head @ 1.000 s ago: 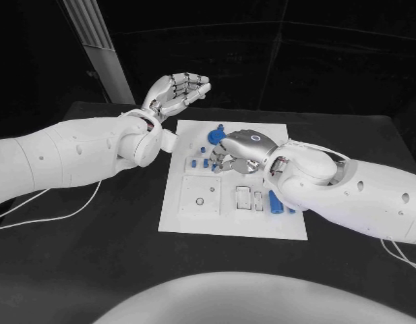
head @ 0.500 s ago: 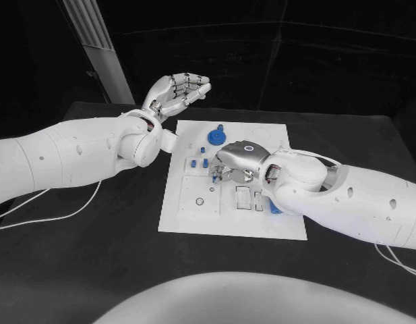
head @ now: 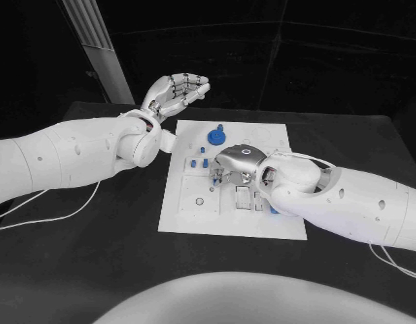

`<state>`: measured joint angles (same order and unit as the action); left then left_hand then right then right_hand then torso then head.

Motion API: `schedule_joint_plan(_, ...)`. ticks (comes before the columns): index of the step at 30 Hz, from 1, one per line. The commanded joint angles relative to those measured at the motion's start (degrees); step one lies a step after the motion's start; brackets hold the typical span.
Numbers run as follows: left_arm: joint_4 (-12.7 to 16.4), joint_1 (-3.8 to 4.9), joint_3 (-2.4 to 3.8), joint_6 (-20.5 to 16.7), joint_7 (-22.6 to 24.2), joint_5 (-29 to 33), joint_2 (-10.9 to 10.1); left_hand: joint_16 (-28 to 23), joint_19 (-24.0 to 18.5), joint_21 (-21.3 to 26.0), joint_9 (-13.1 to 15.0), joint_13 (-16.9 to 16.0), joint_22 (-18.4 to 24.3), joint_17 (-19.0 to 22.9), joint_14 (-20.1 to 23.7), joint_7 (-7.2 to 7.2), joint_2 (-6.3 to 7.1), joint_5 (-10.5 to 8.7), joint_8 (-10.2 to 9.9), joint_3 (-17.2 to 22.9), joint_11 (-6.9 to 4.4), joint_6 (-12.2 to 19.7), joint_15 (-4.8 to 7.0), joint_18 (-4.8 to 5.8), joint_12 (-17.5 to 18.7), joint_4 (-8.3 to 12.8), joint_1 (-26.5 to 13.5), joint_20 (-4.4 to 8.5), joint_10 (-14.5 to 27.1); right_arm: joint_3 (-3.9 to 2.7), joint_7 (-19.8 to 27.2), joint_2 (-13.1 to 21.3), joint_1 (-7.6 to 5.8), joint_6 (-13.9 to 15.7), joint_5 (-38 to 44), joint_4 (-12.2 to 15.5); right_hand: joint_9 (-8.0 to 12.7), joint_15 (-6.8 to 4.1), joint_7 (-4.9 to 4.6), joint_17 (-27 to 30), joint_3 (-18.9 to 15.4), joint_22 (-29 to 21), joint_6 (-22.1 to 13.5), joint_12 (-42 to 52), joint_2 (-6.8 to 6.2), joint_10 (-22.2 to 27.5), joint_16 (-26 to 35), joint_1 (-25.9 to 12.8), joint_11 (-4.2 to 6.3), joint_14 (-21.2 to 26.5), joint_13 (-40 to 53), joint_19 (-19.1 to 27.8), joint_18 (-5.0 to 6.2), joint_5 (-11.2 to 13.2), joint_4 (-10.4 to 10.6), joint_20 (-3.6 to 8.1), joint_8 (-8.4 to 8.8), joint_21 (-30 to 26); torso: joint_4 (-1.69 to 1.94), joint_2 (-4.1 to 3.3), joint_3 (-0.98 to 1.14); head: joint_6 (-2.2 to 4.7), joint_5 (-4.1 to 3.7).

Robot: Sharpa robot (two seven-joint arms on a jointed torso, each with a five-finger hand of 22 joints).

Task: Assemble the parts on the task board

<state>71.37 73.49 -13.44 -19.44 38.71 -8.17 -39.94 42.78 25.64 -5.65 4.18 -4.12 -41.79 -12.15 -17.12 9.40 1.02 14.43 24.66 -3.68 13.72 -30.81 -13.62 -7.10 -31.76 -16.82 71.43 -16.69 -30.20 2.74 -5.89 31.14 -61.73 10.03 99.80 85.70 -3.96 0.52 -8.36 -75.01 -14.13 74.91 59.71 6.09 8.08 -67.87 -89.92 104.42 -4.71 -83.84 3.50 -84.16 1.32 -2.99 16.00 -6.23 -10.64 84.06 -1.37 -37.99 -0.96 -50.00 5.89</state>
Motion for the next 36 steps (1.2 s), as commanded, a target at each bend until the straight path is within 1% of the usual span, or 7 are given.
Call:
schedule_joint_plan(1,0.2,0.08,0.03,0.3,11.3,0.1,0.0,0.2,0.4,0.2,-0.1,0.1,0.1,0.1,0.3,6.55,-0.57,0.24,0.4,-0.2,0.08,0.6,0.11,0.78,-0.2,0.0,0.1,0.04,0.5,-0.03,0.7,-0.2,-0.02,-0.4,0.6,-0.2,0.1,0.37,-0.20,-15.0,0.3,12.0,0.0,-0.4,2.03,0.1,-0.1,0.1,-0.36,-6.2,0.0,-2.8,0.29,0.3,0.1,-0.39,0.15,-0.4,0.11,0.02,0.00,0.00,-0.15)
schedule_joint_plan(6,0.2,0.09,0.03,0.2,11.3,0.1,-0.1,0.2,0.4,0.2,-0.1,0.1,0.1,0.1,0.3,6.55,-0.61,0.26,0.4,-0.2,0.08,0.6,0.11,0.78,-0.2,0.0,0.2,0.04,0.5,-0.03,0.9,-0.5,0.04,-0.8,0.6,-0.5,0.1,0.40,-0.22,-15.0,0.4,11.9,0.0,-0.5,2.10,0.1,-0.1,0.1,-0.40,-6.2,0.0,-2.7,0.33,0.3,0.1,-0.42,0.21,-0.5,-0.07,0.07,0.00,0.00,-0.12)
schedule_joint_plan(9,0.2,0.09,0.03,0.2,11.2,0.1,-0.1,0.2,0.4,0.2,-0.1,0.1,0.1,0.1,0.3,6.55,-0.61,0.26,0.4,-0.2,0.08,0.6,0.11,0.78,-0.2,0.0,0.2,0.04,0.5,-0.03,1.1,-0.7,0.05,-0.9,0.6,-0.7,0.1,0.41,-0.21,-15.0,0.4,11.9,0.0,-0.5,2.11,0.1,-0.1,0.1,-0.40,-6.2,0.0,-2.7,0.34,0.3,0.1,-0.42,0.22,-0.5,-0.15,0.07,-0.07,0.00,-0.31)
schedule_joint_plan(12,0.2,0.09,0.03,0.2,11.3,0.1,-0.1,0.2,0.4,0.2,-0.1,0.1,0.1,0.1,0.3,6.55,-0.61,0.26,0.4,-0.2,0.08,0.6,0.11,0.78,-0.2,0.0,0.2,0.04,0.5,-0.03,1.2,-0.9,0.07,-1.0,0.5,-0.8,0.1,0.42,-0.21,-15.0,0.4,11.9,0.0,-0.5,2.12,0.1,-0.1,0.1,-0.41,-6.2,0.0,-2.7,0.36,0.3,0.1,-0.43,0.23,-0.6,-0.01,0.02,-0.06,0.00,-0.44)
schedule_joint_plan(18,0.1,0.09,0.03,0.2,11.2,0.1,-0.1,0.3,0.4,0.2,-0.1,0.1,0.1,0.2,0.3,6.55,-0.68,0.28,0.4,-0.2,0.09,0.6,0.11,0.78,-0.3,0.0,0.2,0.04,0.5,-0.03,1.3,-0.9,0.09,-1.2,0.5,-0.7,0.1,0.42,-0.21,-15.0,0.4,11.9,0.0,-0.5,2.12,0.1,-0.1,0.1,-0.41,-6.2,0.0,-2.7,0.36,0.3,0.1,-0.43,0.23,-0.6,-0.03,0.03,0.02,0.00,-0.48)
schedule_joint_plan(26,0.1,0.09,0.03,0.3,11.2,0.1,-0.1,0.3,0.4,0.2,-0.1,0.1,0.1,0.2,0.3,6.55,-0.69,0.28,0.4,-0.2,0.09,0.6,0.11,0.78,-0.3,0.0,0.2,0.04,0.5,-0.03,0.9,-1.1,0.10,-2.4,0.2,-0.7,0.1,0.45,-0.25,-15.0,0.4,11.8,0.0,-0.6,2.15,0.1,-0.1,0.0,-0.45,-6.2,0.0,-2.6,0.41,0.3,0.1,-0.47,0.30,-0.8,0.02,-0.03,0.00,0.00,-0.45)
schedule_joint_plan(36,0.0,0.09,0.03,0.3,11.3,0.1,-0.1,0.4,0.4,0.3,-0.2,0.2,0.2,0.4,0.4,6.58,-0.83,0.31,0.4,-0.3,0.11,0.8,0.09,0.80,-0.4,0.0,0.2,0.03,0.7,-0.02,0.8,-1.4,0.11,-3.0,-0.5,-0.6,0.1,0.47,-0.27,-15.0,0.4,11.8,0.0,-0.7,2.17,0.1,-0.1,-0.1,-0.48,-6.2,0.0,-2.6,0.41,0.3,0.2,-0.49,0.34,-0.9,-0.14,0.09,0.00,0.00,-0.52)
